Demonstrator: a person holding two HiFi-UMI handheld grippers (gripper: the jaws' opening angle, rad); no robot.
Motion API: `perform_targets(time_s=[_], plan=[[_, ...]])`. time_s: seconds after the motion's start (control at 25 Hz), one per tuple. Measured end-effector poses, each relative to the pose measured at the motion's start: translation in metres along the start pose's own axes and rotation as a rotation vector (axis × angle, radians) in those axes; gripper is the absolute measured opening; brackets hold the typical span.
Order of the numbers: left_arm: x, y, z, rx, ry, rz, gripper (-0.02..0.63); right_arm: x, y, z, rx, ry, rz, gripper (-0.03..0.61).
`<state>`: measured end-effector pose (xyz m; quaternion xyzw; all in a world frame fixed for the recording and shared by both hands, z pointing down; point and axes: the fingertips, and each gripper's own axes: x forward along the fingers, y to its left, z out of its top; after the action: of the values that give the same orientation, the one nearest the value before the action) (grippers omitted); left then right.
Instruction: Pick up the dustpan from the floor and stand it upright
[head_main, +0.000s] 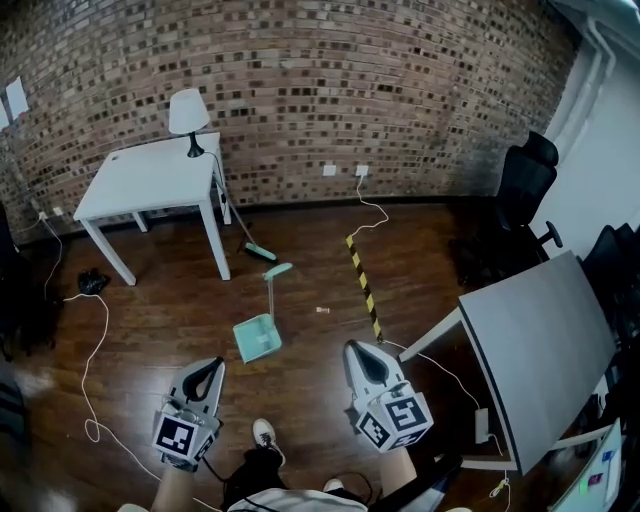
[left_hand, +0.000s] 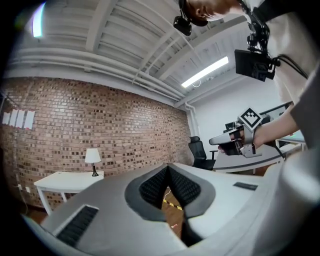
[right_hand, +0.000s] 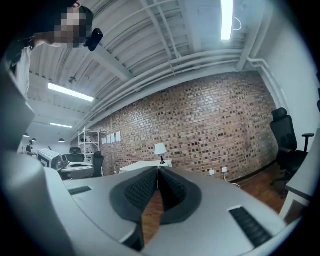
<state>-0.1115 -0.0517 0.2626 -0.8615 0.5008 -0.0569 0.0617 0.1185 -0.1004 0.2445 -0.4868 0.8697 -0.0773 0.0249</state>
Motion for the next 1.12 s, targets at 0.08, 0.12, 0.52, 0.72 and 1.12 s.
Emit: perform_targets(time_s=[0.08,0.12,0.52,0.72,1.12], plan=[[-0.015,-0.024,0.003,0.018,-0.017,0.037,0.005,-0.032,-0.002,-0.005,-0.005,0.007,0.019,0.012],[-0.024,-0.039,0.004,0.015,-0.016,0.058,0.005,-0.050,-0.001,-0.006,-0.019,0.014,0.035,0.012],[-0.109,-0.170,0.021,0.043,0.062,0.151,0.005,-0.191,0.004,-0.001,-0.029,0.011,0.155,0.012],[-0.127,-0.181,0.032,0.052,0.063,0.157,0.005,-0.212,0.017,0.004,-0.033,-0.002,0.160,0.012],[-0.151,-0.161,0.051,0.030,0.017,0.192,0.005,-0.220,0.046,0.027,-0.081,-0.047,0.153,0.009]])
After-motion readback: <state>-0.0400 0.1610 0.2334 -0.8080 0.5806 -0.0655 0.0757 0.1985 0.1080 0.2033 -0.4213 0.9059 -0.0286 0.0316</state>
